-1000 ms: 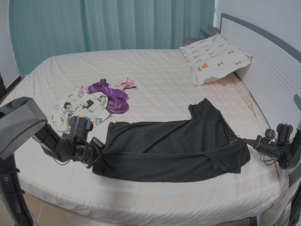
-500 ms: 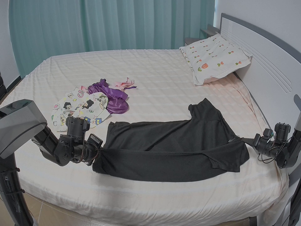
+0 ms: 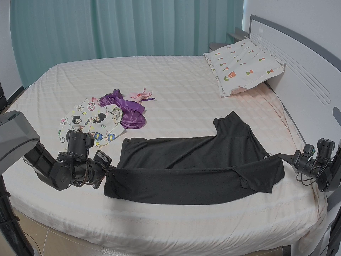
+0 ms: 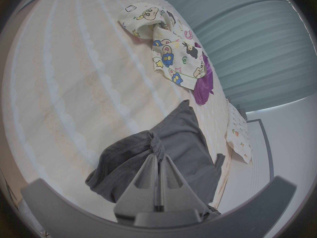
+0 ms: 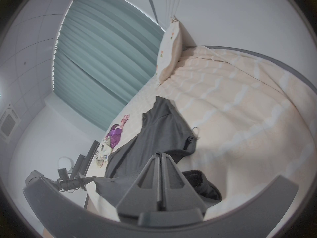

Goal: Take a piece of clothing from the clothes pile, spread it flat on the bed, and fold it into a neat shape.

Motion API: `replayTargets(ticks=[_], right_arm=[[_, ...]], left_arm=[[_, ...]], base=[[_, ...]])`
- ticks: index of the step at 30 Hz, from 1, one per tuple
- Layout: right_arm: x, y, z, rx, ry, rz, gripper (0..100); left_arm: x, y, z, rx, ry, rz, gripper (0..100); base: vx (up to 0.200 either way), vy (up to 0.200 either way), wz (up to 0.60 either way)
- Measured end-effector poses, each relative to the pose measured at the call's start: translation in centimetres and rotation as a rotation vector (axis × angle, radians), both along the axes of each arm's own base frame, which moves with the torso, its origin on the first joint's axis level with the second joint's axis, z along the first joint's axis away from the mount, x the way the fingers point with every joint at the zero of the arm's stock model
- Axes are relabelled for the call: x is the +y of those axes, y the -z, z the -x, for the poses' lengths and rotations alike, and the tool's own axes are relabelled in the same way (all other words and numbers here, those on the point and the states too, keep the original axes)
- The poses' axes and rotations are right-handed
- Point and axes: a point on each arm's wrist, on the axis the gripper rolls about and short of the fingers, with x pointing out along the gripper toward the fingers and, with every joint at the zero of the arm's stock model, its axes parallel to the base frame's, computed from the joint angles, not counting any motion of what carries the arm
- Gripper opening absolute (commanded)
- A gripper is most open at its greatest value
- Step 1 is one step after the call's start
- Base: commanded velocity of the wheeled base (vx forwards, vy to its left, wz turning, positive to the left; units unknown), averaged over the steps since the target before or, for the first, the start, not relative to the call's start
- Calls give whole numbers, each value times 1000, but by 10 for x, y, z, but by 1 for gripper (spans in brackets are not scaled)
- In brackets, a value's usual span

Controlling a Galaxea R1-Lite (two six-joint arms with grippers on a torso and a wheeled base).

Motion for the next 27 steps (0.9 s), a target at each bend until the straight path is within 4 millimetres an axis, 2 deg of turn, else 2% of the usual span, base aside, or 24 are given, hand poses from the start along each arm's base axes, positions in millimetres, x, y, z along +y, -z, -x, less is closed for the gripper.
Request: replayTargets(ticks=[7,12,20,27], right_arm=[[1,-12,19,-70,-51,2,0],[3,-16,30,-78,-52,7,0],[1,-18,34,-80,-44,8,0],[1,-13,29,-70,-48,2,0]], left_arm=[[-1,-14,10,-27,23,16,0],[-2,-16,18,-2,34,8,0],[0,-25,22,-19,29,13,0],[1,-18,16,-8,19,7,0]], base=[[0,0,0],[0,0,0],[0,0,0],[0,0,0]])
